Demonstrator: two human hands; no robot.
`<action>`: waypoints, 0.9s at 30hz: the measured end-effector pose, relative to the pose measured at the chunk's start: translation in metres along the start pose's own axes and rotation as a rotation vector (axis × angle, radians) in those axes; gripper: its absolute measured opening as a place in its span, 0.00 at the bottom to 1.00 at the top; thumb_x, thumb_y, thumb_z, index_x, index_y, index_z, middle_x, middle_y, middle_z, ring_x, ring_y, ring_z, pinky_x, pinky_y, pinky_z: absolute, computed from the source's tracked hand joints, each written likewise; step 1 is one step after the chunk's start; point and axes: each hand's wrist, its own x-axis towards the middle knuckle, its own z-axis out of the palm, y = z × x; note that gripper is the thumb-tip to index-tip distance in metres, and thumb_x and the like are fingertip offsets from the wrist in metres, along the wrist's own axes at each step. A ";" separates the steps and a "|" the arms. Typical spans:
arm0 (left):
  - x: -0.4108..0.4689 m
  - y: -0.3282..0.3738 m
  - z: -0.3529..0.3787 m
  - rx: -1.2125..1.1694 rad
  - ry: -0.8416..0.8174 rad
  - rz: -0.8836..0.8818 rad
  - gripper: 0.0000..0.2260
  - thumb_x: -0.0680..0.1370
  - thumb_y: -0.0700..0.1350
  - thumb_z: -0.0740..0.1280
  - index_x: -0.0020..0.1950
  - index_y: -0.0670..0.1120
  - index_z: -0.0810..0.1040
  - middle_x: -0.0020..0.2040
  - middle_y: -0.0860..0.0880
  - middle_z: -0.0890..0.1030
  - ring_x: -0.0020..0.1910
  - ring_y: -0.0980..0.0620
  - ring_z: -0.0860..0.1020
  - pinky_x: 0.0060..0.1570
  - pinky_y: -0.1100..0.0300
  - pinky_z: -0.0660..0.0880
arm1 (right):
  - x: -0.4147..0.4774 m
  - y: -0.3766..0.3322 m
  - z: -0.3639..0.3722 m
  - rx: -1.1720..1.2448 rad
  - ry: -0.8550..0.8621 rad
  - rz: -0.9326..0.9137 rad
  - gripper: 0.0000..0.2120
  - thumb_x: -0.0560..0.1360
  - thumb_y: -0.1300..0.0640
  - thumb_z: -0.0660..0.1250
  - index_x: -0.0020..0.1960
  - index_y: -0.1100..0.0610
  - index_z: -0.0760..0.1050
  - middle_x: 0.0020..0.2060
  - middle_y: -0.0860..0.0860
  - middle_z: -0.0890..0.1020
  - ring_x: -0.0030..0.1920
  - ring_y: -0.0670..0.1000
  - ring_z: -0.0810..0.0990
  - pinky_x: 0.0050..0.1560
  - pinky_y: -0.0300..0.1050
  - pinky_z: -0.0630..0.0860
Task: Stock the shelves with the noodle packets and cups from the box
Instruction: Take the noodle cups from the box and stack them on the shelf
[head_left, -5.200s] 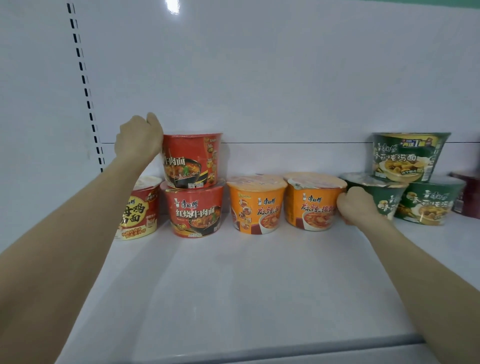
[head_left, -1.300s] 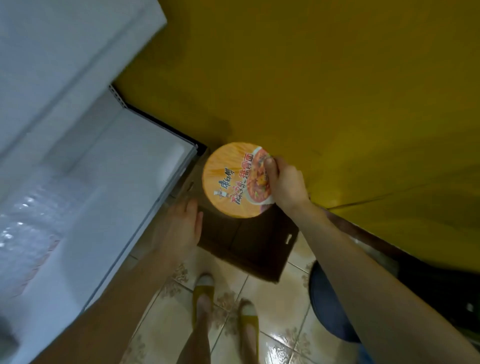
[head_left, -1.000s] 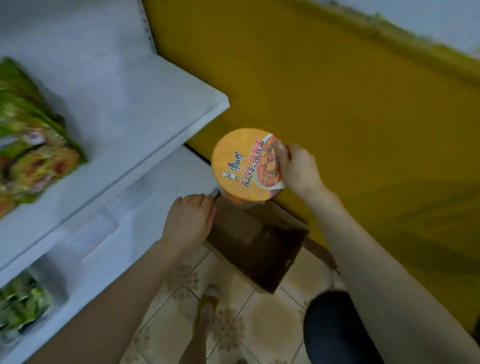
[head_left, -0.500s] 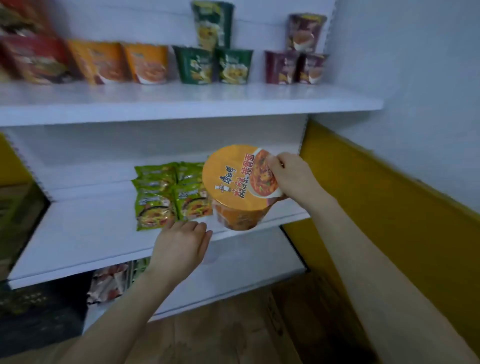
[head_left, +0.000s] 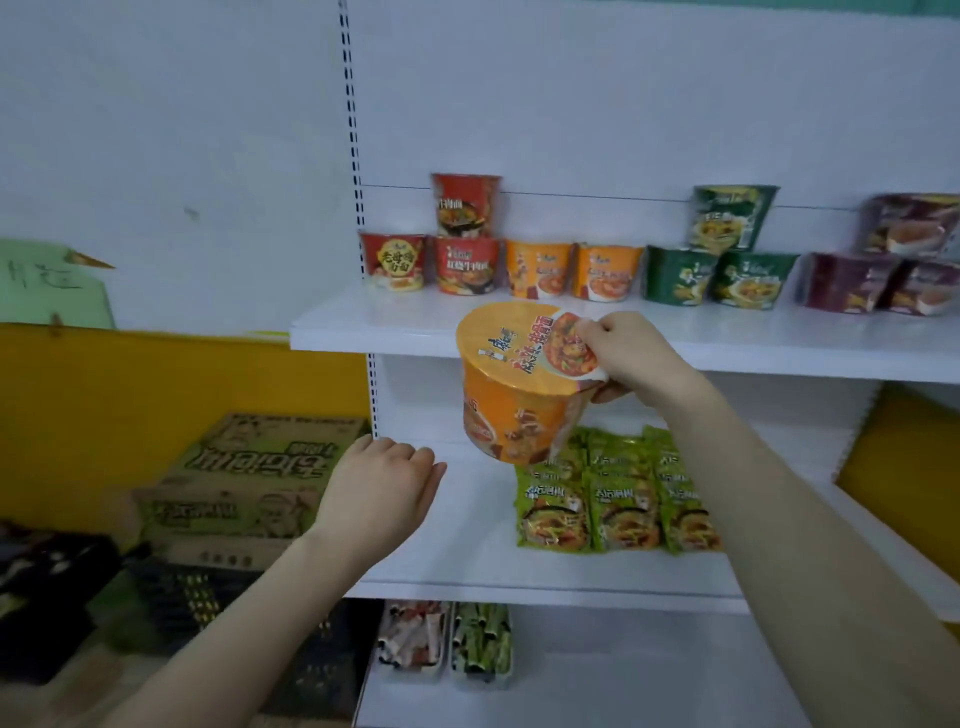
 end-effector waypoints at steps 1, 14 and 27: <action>0.003 -0.011 0.000 -0.003 0.011 0.006 0.18 0.76 0.49 0.54 0.28 0.45 0.71 0.22 0.49 0.72 0.23 0.45 0.72 0.28 0.59 0.70 | 0.006 -0.008 0.004 0.020 0.017 0.012 0.17 0.80 0.51 0.54 0.52 0.64 0.73 0.43 0.57 0.79 0.33 0.56 0.81 0.29 0.45 0.80; 0.132 -0.037 0.032 -0.057 0.196 0.120 0.18 0.75 0.48 0.55 0.26 0.46 0.67 0.20 0.48 0.70 0.21 0.45 0.70 0.26 0.61 0.66 | 0.116 -0.055 -0.036 0.002 0.223 0.068 0.10 0.78 0.61 0.57 0.39 0.63 0.70 0.35 0.61 0.76 0.20 0.55 0.77 0.20 0.43 0.76; 0.291 -0.015 0.127 -0.071 0.235 0.010 0.17 0.73 0.48 0.56 0.25 0.46 0.70 0.20 0.48 0.71 0.19 0.47 0.70 0.26 0.65 0.55 | 0.319 -0.062 -0.105 -0.036 0.203 -0.043 0.12 0.75 0.70 0.56 0.34 0.64 0.68 0.36 0.62 0.77 0.42 0.64 0.82 0.46 0.60 0.80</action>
